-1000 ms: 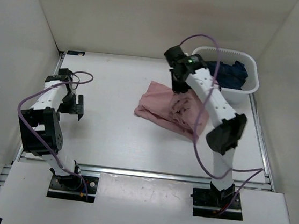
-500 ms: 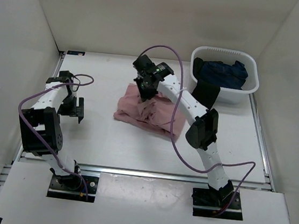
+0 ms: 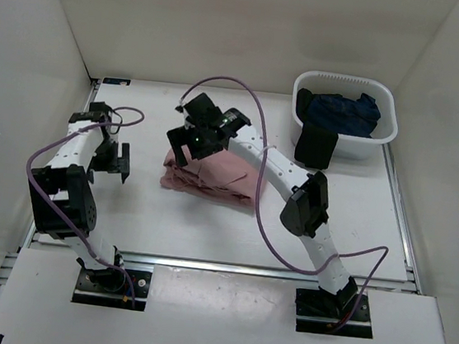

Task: Fold and stack the trousers
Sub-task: Fold the trousers

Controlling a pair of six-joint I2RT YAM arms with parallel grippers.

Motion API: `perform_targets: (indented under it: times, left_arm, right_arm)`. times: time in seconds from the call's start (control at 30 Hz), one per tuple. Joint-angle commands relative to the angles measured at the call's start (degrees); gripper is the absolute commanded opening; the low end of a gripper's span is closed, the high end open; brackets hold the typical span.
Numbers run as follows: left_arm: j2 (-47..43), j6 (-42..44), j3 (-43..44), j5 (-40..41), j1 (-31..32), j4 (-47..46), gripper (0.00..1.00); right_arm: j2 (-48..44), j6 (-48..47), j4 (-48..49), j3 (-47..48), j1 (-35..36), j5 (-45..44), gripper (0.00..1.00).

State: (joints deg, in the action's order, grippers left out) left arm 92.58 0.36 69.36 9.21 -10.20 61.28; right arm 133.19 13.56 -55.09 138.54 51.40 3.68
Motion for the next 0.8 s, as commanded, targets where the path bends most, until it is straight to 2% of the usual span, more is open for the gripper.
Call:
perform_targets:
  times: [0.0, 0.07, 0.1, 0.17, 0.2, 0.23, 0.3, 0.37, 0.5, 0.53, 0.63, 0.67, 0.7, 0.77]
  left_arm:
    - [-1.70, -0.36, 10.83, -8.05, 2.19, 1.21, 1.00]
    - [-0.47, -0.36, 16.74, -13.40, 3.34, 3.05, 1.00]
    - [0.93, -0.36, 22.25, -20.13, 3.95, 3.06, 1.00]
    - [2.69, -0.36, 26.16, -28.07, 4.48, 3.68, 1.00]
    - [4.61, -0.36, 27.74, -33.94, 5.53, 3.68, 1.00]
    - [5.76, -0.36, 27.76, -34.61, 6.67, 3.68, 1.00]
    - [8.74, -0.36, 28.37, -31.74, 10.70, 2.36, 1.00]
    - [9.38, -0.36, 26.62, -28.91, 13.17, -1.58, 1.00]
    - [9.99, -0.36, 21.97, -25.13, 18.89, -8.36, 1.00]
    - [10.52, -0.36, 19.08, -22.16, 21.16, -9.32, 1.00]
    - [9.65, -0.36, 13.45, -21.34, 23.20, -11.87, 1.00]
    - [8.68, -0.36, 8.73, -20.73, 23.99, -12.84, 1.00]
    - [7.63, -0.36, 6.16, -20.73, 24.00, -14.68, 0.99]
    - [4.55, -0.36, -0.15, -20.73, 24.52, -15.83, 0.90]
  right_arm:
    - [-11.34, -1.19, 0.95, -7.90, 2.22, -6.29, 0.99]
    - [-20.13, 7.12, 3.22, -17.03, -2.86, -8.60, 0.99]
    - [-23.12, 10.31, 4.54, -27.78, -7.67, -7.91, 0.97]
    - [-30.59, 16.20, 9.89, -38.47, -12.00, -5.46, 0.97]
    - [-32.36, 17.62, 11.65, -47.13, -15.15, -2.40, 0.97]
    - [-34.98, 18.77, 14.37, -50.53, -16.32, -0.80, 0.98]
    - [-36.59, 21.66, 17.11, -58.77, -18.86, 2.37, 0.98]
    - [-37.12, 22.38, 21.41, -62.85, -19.66, 4.66, 0.98]
    - [-34.23, 23.43, 24.06, -65.68, -21.68, 9.48, 0.98]
    - [-33.00, 23.44, 26.41, -67.16, -21.69, 11.24, 0.98]
    - [-32.37, 24.85, 29.24, -70.67, -22.83, 15.38, 0.98]
    - [-32.37, 24.85, 29.86, -71.73, -23.53, 17.39, 0.95]
    - [-32.37, 25.37, 30.74, -72.79, -24.32, 18.37, 0.81]
    - [-32.37, 25.37, 33.01, -76.46, -25.02, 20.30, 0.68]
